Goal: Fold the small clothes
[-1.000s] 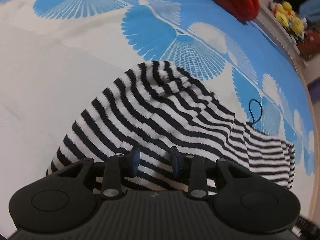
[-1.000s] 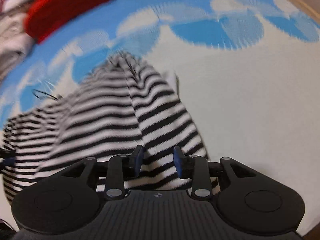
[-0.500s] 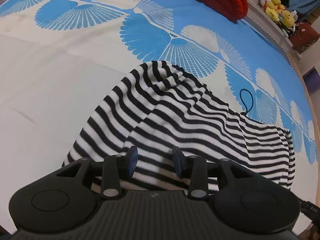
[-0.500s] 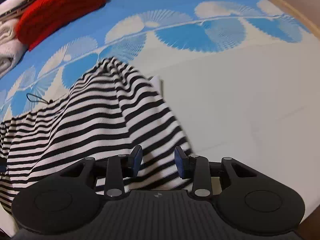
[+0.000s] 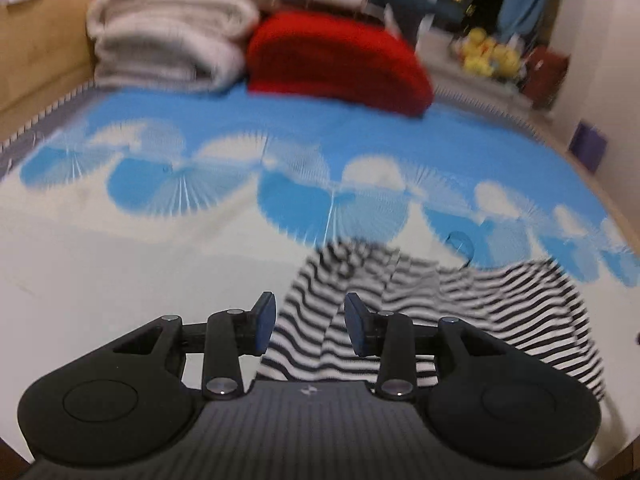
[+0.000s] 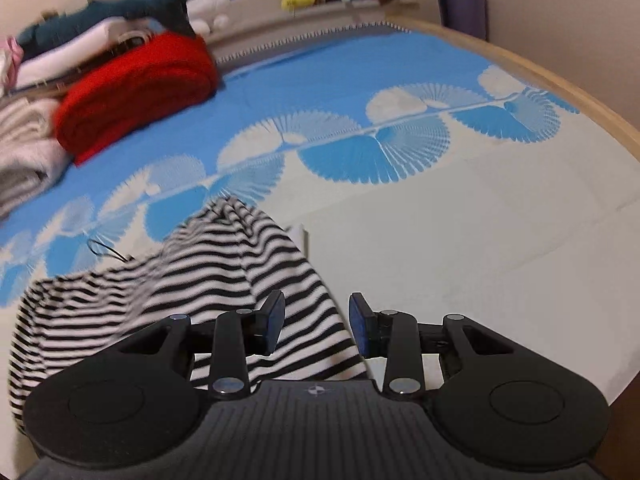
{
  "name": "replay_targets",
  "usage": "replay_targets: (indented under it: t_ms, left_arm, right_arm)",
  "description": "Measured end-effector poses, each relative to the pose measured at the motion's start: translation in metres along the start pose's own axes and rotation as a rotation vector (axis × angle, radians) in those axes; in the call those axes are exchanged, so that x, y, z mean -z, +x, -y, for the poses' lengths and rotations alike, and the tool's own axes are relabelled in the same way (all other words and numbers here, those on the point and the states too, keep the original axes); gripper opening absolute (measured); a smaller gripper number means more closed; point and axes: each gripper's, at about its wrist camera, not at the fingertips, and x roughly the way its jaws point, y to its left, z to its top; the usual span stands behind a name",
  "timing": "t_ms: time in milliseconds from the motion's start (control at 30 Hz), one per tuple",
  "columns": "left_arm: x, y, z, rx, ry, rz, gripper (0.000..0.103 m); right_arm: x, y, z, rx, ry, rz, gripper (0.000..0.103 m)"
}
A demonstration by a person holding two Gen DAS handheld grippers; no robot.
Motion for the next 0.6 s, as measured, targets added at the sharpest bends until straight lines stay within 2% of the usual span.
replay_targets:
  t_ms: [100,133,167,233,300,333,433,600]
  left_arm:
    - [0.012,-0.024,-0.021,0.031,-0.075,0.076,0.044]
    - [0.020,-0.026,-0.027,0.031,-0.101,0.061,0.044]
    - [0.021,-0.025,-0.033,0.023,-0.131,0.014,0.044]
    - [0.018,-0.034,-0.045,0.036,-0.148,0.062,0.046]
    - [0.015,-0.038,-0.056,-0.023,-0.124,0.094,0.050]
    - [0.014,-0.036,-0.063,-0.040,-0.132,0.084,0.050]
    - [0.013,-0.031,-0.086,-0.024,-0.195,0.043,0.050]
    - [0.013,-0.041,-0.115,-0.012,-0.234,0.072,0.050]
  right_arm:
    - [0.007,-0.013,-0.008,-0.020,-0.011,0.038,0.037]
    - [0.010,-0.016,-0.012,-0.019,-0.020,0.050,0.037]
    - [0.013,-0.018,-0.016,-0.019,-0.028,0.059,0.037]
    - [0.018,-0.021,-0.024,-0.019,-0.041,0.073,0.037]
    - [0.025,-0.022,-0.034,-0.016,-0.057,0.080,0.037]
    - [0.029,-0.022,-0.040,-0.013,-0.070,0.080,0.037]
    - [0.043,-0.021,-0.063,-0.011,-0.119,0.071,0.037]
    - [0.075,-0.011,-0.122,-0.053,-0.270,0.034,0.037]
